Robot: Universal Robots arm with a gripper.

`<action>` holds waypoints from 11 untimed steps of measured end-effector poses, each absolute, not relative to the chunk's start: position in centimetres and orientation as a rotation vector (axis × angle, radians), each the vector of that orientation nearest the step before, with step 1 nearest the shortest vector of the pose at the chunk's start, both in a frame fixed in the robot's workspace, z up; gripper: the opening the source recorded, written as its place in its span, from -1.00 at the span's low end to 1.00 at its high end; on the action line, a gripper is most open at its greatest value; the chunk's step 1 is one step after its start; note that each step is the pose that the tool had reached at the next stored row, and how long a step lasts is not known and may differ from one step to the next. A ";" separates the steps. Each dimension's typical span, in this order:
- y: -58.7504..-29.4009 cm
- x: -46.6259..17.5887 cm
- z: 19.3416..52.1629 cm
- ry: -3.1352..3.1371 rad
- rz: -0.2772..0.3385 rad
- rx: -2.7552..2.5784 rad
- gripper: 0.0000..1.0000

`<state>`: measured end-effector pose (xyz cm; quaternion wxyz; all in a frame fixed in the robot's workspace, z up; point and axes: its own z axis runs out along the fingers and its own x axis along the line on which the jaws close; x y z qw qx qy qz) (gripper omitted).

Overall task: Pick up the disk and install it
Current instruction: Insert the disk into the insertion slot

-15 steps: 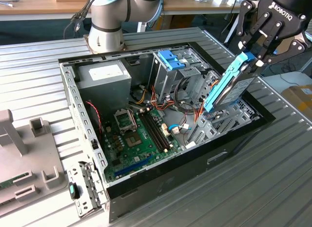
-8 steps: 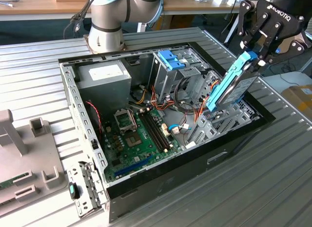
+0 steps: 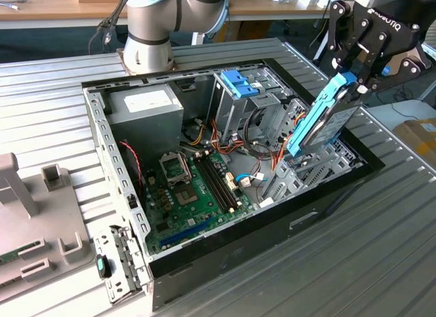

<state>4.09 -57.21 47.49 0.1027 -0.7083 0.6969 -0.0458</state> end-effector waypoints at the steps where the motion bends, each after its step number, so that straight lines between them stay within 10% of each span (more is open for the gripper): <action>1: -57.2 4.0 47.5 2.055 -0.137 -2.089 -0.26; 11: -58.3 3.1 47.5 2.049 -0.142 -2.082 -0.26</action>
